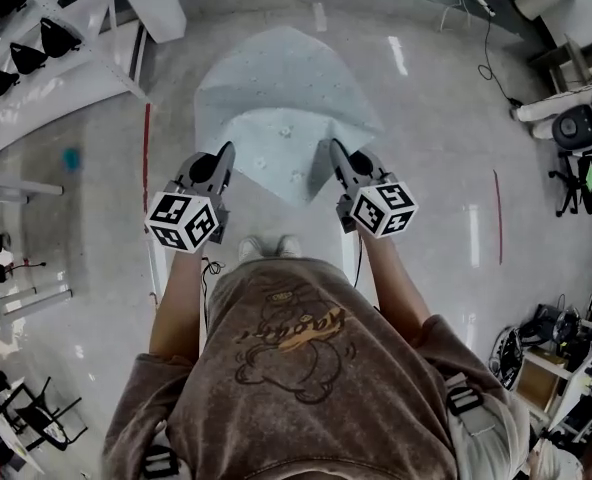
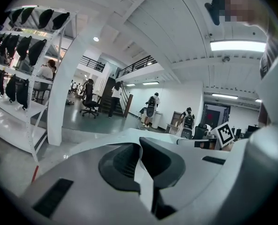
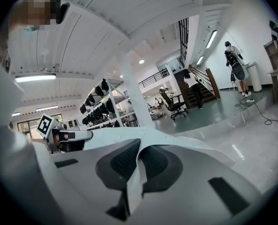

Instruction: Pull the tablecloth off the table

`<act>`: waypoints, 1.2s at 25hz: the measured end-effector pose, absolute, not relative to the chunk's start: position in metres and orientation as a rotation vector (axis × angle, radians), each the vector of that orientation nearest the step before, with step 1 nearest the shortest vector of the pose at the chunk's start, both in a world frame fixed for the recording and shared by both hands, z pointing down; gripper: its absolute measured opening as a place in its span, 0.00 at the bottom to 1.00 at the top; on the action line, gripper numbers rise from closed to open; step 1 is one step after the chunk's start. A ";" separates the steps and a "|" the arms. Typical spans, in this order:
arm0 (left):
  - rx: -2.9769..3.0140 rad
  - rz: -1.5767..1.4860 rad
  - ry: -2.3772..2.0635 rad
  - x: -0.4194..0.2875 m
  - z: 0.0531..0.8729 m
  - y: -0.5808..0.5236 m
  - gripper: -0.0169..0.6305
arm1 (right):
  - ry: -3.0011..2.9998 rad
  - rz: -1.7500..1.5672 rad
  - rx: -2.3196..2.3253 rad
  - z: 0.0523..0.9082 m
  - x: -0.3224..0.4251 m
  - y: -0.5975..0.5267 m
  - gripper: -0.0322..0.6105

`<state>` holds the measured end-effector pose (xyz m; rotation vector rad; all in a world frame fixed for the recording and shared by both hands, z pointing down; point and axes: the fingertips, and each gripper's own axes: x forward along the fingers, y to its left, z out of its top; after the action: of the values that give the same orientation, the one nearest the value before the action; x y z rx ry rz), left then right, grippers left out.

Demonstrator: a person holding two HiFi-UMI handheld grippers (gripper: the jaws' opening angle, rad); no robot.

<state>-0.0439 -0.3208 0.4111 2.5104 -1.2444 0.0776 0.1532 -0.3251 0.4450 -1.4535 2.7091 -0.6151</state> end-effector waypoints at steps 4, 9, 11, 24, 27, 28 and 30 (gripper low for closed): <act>2.508 0.080 -1.263 -0.041 0.415 -0.321 0.06 | 2.718 -0.622 -1.431 0.452 0.156 -0.326 0.06; 2.488 0.063 -1.272 -0.041 0.416 -0.318 0.06 | 2.719 -0.631 -1.440 0.457 0.155 -0.327 0.06; 2.488 0.056 -1.268 -0.041 0.415 -0.317 0.06 | 2.719 -0.627 -1.444 0.457 0.155 -0.326 0.06; 2.491 0.059 -1.262 -0.082 0.409 -0.291 0.06 | 2.718 -0.622 -1.451 0.454 0.114 -0.299 0.06; 2.491 0.055 -1.259 -0.089 0.409 -0.283 0.06 | 2.721 -0.622 -1.452 0.453 0.106 -0.290 0.06; 2.490 0.052 -1.258 -0.092 0.409 -0.281 0.06 | 2.721 -0.621 -1.452 0.453 0.104 -0.288 0.06; 2.489 0.042 -1.258 -0.096 0.409 -0.276 0.06 | 2.724 -0.615 -1.453 0.452 0.100 -0.283 0.06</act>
<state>-0.0962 -0.2759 0.4089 2.4888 -1.2576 0.0424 0.0996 -0.2834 0.4520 -1.4527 2.7236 -0.6149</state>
